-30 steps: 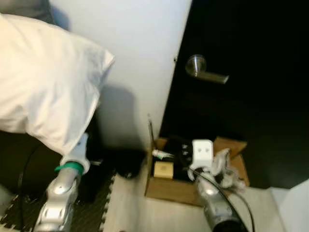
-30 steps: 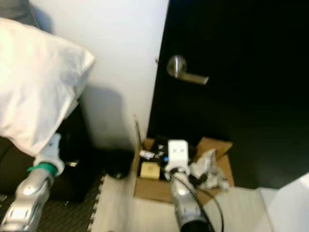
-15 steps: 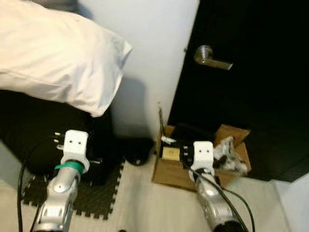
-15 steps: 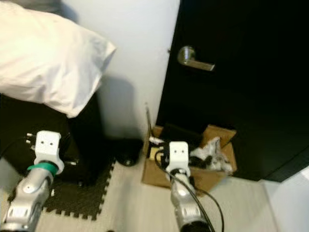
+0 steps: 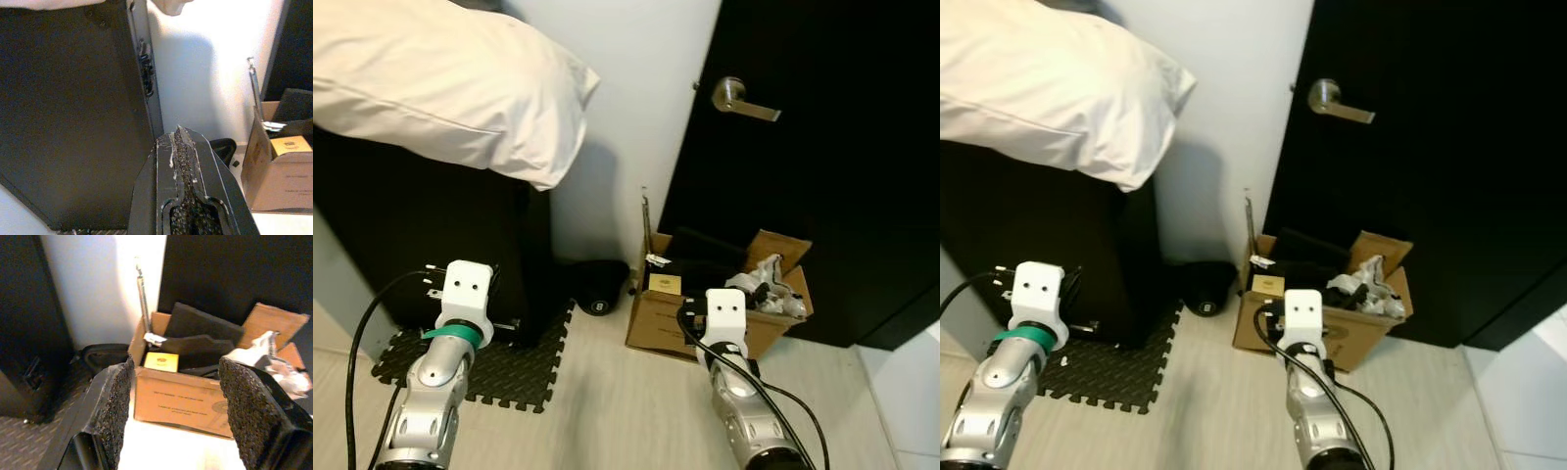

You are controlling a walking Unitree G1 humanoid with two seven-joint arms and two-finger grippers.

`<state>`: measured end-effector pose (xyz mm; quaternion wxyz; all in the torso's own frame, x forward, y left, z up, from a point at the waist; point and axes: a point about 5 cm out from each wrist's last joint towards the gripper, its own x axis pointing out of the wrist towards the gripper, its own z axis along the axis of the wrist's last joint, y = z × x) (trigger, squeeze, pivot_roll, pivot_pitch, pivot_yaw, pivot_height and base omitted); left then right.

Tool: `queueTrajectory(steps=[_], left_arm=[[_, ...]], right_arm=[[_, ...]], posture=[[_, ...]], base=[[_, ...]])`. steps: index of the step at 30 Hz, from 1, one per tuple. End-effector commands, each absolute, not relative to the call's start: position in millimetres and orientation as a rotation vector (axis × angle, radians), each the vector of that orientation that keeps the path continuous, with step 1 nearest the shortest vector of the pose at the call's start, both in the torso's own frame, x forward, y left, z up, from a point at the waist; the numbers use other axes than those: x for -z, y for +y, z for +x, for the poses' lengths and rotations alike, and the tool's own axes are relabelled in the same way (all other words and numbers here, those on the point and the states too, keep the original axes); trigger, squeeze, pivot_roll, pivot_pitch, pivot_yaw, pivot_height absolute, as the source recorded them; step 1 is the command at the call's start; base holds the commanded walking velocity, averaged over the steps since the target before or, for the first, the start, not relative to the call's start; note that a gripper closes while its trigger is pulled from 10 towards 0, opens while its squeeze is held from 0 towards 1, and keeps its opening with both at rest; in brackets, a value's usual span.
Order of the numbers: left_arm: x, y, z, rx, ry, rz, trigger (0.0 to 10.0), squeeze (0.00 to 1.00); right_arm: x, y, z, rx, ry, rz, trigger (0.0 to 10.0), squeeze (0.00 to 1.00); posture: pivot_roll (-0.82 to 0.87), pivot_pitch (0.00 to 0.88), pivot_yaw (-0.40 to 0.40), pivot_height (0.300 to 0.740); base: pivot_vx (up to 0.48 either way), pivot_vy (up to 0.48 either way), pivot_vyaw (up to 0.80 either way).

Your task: Clean up the room

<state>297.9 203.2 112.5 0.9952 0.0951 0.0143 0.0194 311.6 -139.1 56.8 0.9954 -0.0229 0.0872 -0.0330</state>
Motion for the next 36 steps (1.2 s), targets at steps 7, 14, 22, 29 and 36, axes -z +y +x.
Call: queueTrajectory(steps=[7,14,22,29,36], left_arm=[[-105.4,200.4,297.1,-0.036,0.064,0.204,10.0,0.00],[-104.0,200.1,296.0,-0.035,0.071,0.211,10.0,0.00],[-102.2,198.6,295.0,-0.031,0.077,0.213,10.0,0.00],[-101.8,198.1,295.2,-0.031,0.080,0.213,10.0,0.00],[-99.0,196.5,293.3,-0.031,0.087,0.212,10.0,0.00]], right_arm=[[-51.1,-144.1,309.8,0.080,0.205,-0.042,10.0,0.00],[-50.8,-142.9,309.1,0.073,0.201,-0.056,10.0,0.00],[-50.4,-141.5,308.5,0.062,0.201,-0.072,10.0,0.00],[-50.0,-139.2,308.1,0.040,0.201,-0.099,10.0,0.00],[-50.3,-138.6,307.6,0.025,0.199,-0.123,10.0,0.00]], posture=[[0.19,0.000,-0.024,0.740],[0.19,0.000,-0.023,0.740],[0.19,0.000,-0.021,0.740],[0.19,0.000,-0.023,0.740],[0.18,0.000,-0.028,0.740]], base=[[0.000,0.000,0.00],[0.000,0.000,0.00],[0.000,0.000,0.00],[0.000,0.000,0.00],[0.000,0.000,0.80]])
